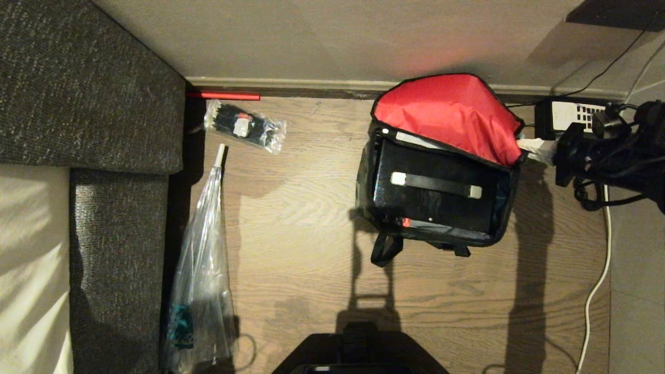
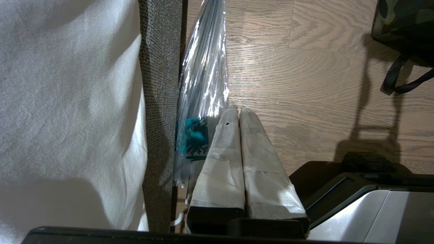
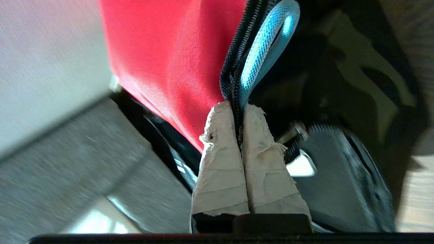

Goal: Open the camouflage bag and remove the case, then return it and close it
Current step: Close the top of the storage box

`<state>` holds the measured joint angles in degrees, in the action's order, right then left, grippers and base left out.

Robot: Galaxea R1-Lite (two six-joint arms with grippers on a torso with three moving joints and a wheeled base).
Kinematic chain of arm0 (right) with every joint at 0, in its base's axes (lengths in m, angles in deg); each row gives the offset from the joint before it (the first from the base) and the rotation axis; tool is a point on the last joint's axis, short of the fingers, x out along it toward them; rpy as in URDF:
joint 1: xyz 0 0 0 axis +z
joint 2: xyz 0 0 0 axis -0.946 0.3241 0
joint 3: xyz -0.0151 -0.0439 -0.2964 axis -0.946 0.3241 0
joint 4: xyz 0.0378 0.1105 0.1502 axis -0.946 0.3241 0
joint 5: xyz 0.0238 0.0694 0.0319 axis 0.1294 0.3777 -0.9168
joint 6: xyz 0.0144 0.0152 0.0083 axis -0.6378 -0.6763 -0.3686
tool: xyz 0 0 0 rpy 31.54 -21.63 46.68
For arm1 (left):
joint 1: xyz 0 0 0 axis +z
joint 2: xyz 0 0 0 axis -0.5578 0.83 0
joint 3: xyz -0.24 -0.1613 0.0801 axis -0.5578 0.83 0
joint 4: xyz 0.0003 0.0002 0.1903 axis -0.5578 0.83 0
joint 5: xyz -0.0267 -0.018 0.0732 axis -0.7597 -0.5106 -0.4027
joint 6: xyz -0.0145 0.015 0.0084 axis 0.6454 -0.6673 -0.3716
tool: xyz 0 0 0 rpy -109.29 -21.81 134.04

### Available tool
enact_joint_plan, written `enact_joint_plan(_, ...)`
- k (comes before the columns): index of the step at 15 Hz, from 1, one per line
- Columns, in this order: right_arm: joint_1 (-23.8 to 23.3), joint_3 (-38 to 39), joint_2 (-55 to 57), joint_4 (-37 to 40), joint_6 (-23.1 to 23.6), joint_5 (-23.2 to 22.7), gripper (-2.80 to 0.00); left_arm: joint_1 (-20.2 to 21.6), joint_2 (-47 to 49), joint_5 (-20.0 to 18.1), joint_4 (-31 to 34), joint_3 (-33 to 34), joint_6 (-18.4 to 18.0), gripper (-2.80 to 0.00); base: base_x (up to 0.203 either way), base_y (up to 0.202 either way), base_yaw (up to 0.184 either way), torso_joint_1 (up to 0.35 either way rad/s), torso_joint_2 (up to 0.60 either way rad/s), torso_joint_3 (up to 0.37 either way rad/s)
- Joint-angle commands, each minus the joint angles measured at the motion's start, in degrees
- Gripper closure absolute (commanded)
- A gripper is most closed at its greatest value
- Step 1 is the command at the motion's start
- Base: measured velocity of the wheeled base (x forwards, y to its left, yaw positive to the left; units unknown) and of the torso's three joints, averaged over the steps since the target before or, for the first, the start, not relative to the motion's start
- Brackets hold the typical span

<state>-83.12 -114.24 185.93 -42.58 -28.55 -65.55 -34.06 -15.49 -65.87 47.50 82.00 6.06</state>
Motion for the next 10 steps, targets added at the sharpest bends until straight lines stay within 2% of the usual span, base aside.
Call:
enact_joint_plan(1, 0.07, 2.58, -1.99, -0.1, 3.52, -0.23, 0.0, -0.02, 0.0, 0.03, 0.0, 0.06, 0.0, 0.0, 0.0, 0.0, 0.0, 0.0, 0.0, 0.0)
enact_joint_plan(4, 0.19, 5.78, -3.28, -0.11, 10.35, -0.28, 0.0, -0.02, 0.0, -0.01, -0.02, 0.09, 0.0, 0.0, 0.0, 0.0, 0.0, 0.0, 0.0, 0.0)
enact_joint_plan(10, 1.22, 10.42, -4.02, 0.53, 20.9, 0.48, 0.0, -0.02, 0.0, -0.01, 0.0, 0.09, 0.0, 0.0, 0.0, 0.0, 0.0, 0.0, 0.0, 0.0)
